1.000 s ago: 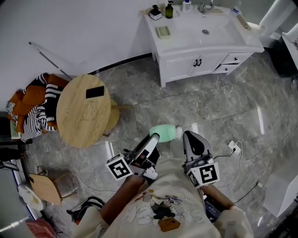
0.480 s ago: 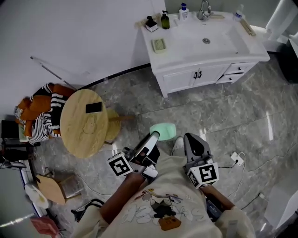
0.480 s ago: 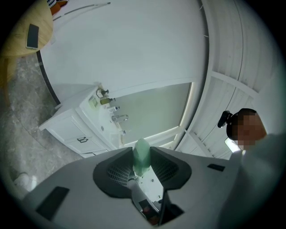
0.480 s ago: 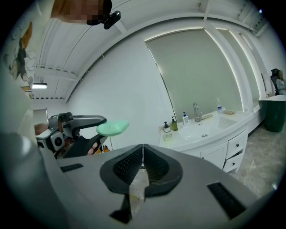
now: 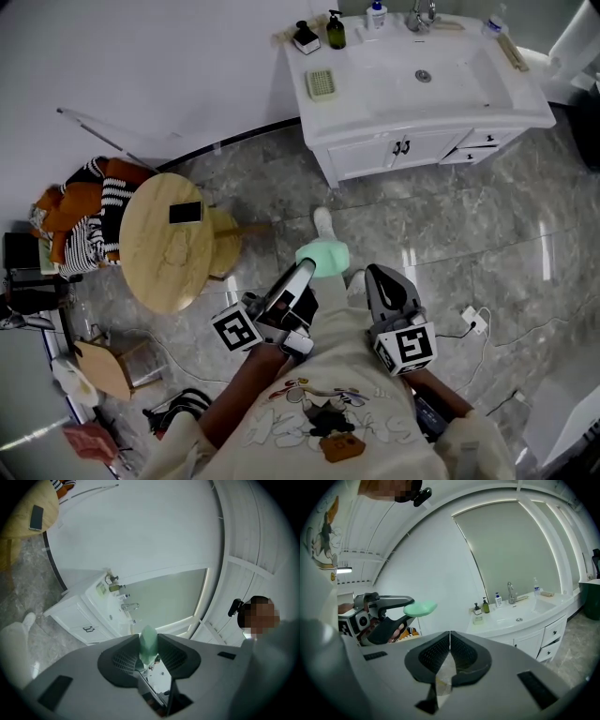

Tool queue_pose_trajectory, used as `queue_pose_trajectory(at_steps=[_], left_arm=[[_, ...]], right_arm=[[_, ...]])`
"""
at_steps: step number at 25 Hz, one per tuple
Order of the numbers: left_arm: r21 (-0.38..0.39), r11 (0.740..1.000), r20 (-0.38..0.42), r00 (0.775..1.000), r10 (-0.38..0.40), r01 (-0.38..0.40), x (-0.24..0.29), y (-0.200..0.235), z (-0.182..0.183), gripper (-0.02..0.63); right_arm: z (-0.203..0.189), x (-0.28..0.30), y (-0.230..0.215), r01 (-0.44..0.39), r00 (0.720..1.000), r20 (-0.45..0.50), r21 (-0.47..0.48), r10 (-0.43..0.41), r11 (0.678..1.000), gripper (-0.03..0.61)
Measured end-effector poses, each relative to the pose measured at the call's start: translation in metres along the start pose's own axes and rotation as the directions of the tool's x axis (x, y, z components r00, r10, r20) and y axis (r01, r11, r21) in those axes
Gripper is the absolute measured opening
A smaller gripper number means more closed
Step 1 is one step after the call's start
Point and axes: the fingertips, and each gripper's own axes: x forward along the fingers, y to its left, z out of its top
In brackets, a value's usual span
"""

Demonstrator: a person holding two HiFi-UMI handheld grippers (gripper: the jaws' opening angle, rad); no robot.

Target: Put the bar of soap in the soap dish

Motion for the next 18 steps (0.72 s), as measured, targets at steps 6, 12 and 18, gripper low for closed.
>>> queue_pose_trajectory(at_steps=[6, 12, 18], left_arm=[[-0.013, 0.999, -0.018, 0.999, -0.04, 0.04, 0.042, 0.007, 0.026, 0.133], [-0.045, 0.997, -0.034, 0.997, -0.067, 0.065, 0.088, 0.016, 0.061, 0.133], [-0.046, 0.997, -0.036, 0.997, -0.063, 0.062, 0.126, 0.033, 0.102, 0.133]], right_arm=[[0.015, 0.026, -0.033, 0.073, 0.997, 0.012, 0.007, -0.073, 0.997, 0.009], [0.038, 0.065, -0.061, 0.116, 0.993, 0.016, -0.02, -0.116, 0.993, 0.009], [0.058, 0.111, -0.077, 0.118, 0.993, 0.002, -0.074, -0.118, 0.99, 0.009]])
